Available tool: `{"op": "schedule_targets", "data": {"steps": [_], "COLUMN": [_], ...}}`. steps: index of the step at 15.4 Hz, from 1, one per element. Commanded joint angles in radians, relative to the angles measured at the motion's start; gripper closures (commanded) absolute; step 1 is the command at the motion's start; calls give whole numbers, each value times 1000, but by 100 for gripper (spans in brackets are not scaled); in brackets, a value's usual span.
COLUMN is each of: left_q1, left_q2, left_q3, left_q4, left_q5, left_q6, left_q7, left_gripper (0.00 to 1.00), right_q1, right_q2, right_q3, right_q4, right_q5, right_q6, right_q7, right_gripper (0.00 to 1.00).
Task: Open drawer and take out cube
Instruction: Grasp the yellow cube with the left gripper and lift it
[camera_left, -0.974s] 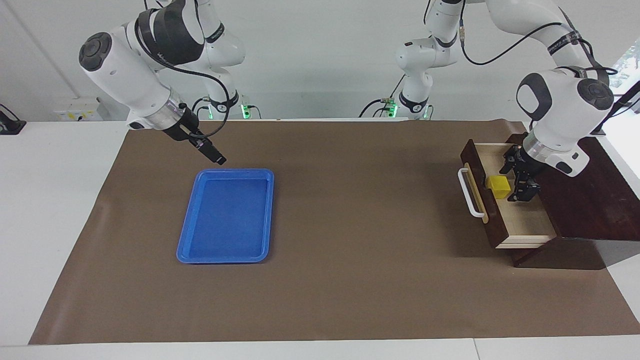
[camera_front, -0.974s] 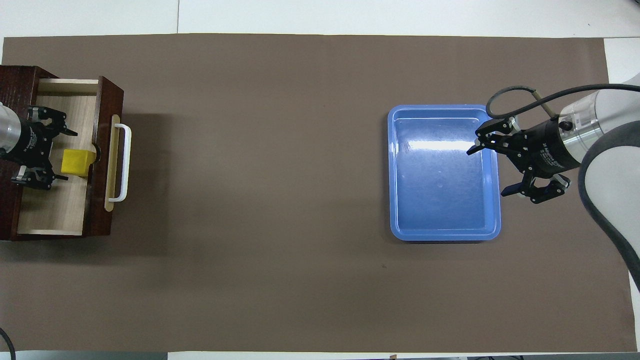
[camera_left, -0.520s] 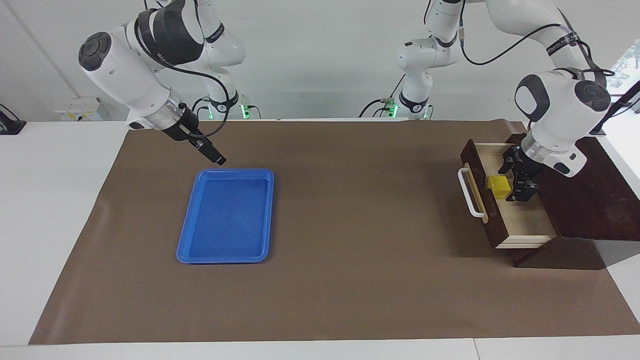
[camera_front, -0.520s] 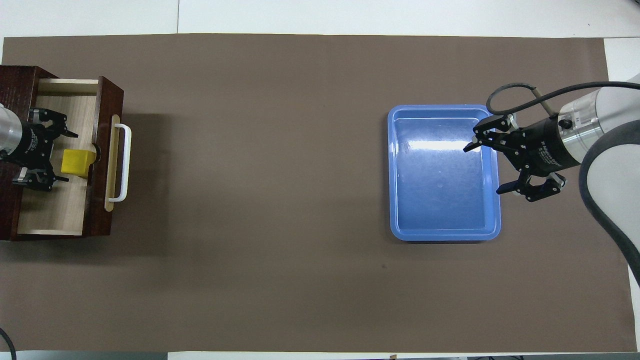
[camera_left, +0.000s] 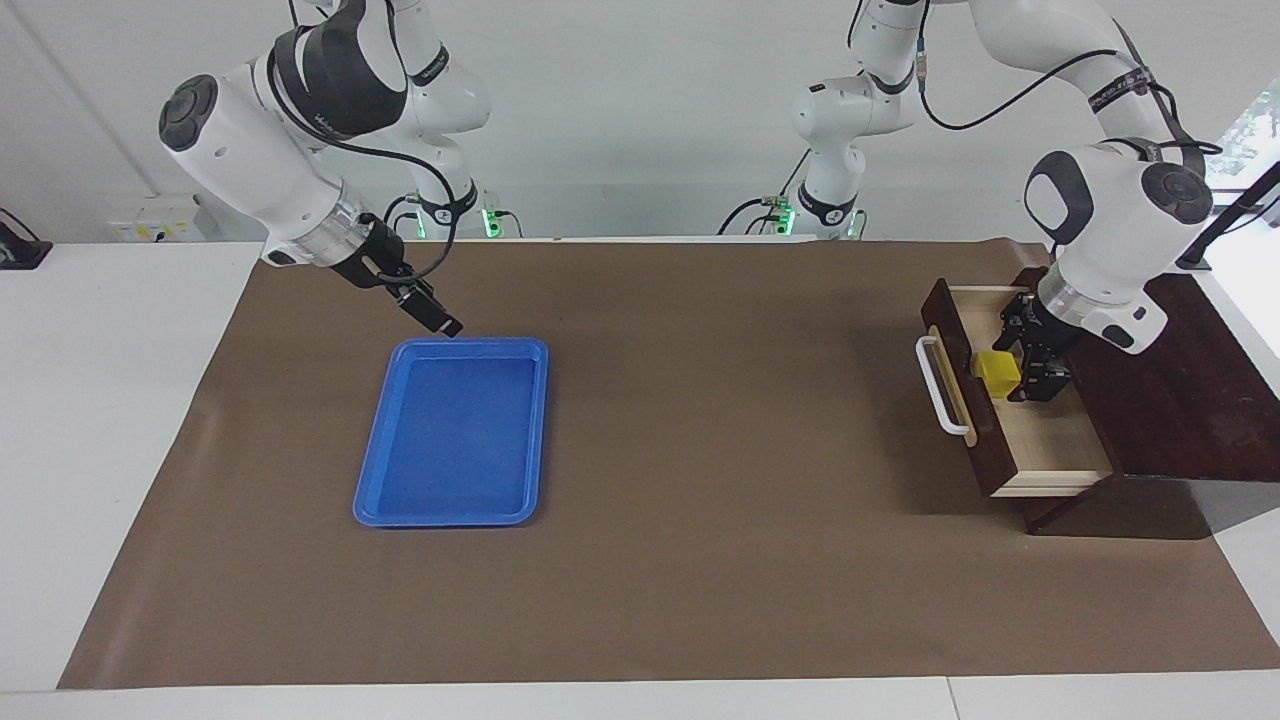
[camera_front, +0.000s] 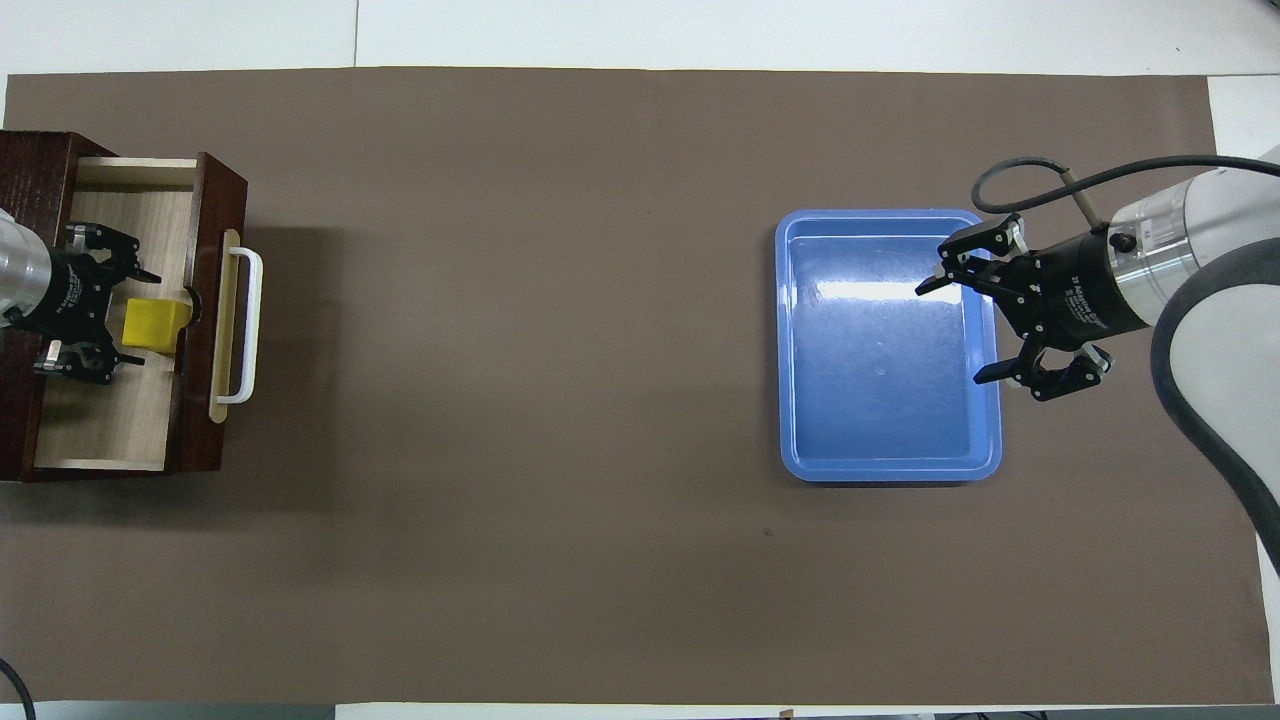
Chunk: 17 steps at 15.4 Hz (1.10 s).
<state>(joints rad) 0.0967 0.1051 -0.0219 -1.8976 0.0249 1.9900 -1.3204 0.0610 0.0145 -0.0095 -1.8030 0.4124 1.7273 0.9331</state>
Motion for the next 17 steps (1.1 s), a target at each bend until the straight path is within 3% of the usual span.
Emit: {"op": "schedule_targets", "data": {"steps": [1,3,6,8,9,14,17], "left_q1": [0,0,-2,-2,-3,5,2], "left_q2": [-39,-39,-39,-39,-39,-36,-6], "left_q3": [3,2,2,2,2,2,2], "left_q4": [-44,-44,-44,-44,-44,-3,122], "left_q5": [-14,-14,-14,-14,-14,-14,-16], "left_q6": [26,26,26,21,23,-8,-107], "left_q7": [-8,-7,-5,1,0,1,-3], "left_gripper": [18,28,56,96,100,100,100], "right_q1": [16,20,45,48,49,95,126], "right_q2": [4,16,31,45,50,76,94], "right_q3": [3,3,2,3,3,2,3], "right_q4": [-27,-27,-27,-26,-26,-26,-26], "right_q5": [40,72,89,104,112,169,193], "right_q6": [41,57,78,97,107,188,239], "right_q7": [53,94,140,173,187,268,309], "right_gripper": [0,0,0,0,0,0,0]}}
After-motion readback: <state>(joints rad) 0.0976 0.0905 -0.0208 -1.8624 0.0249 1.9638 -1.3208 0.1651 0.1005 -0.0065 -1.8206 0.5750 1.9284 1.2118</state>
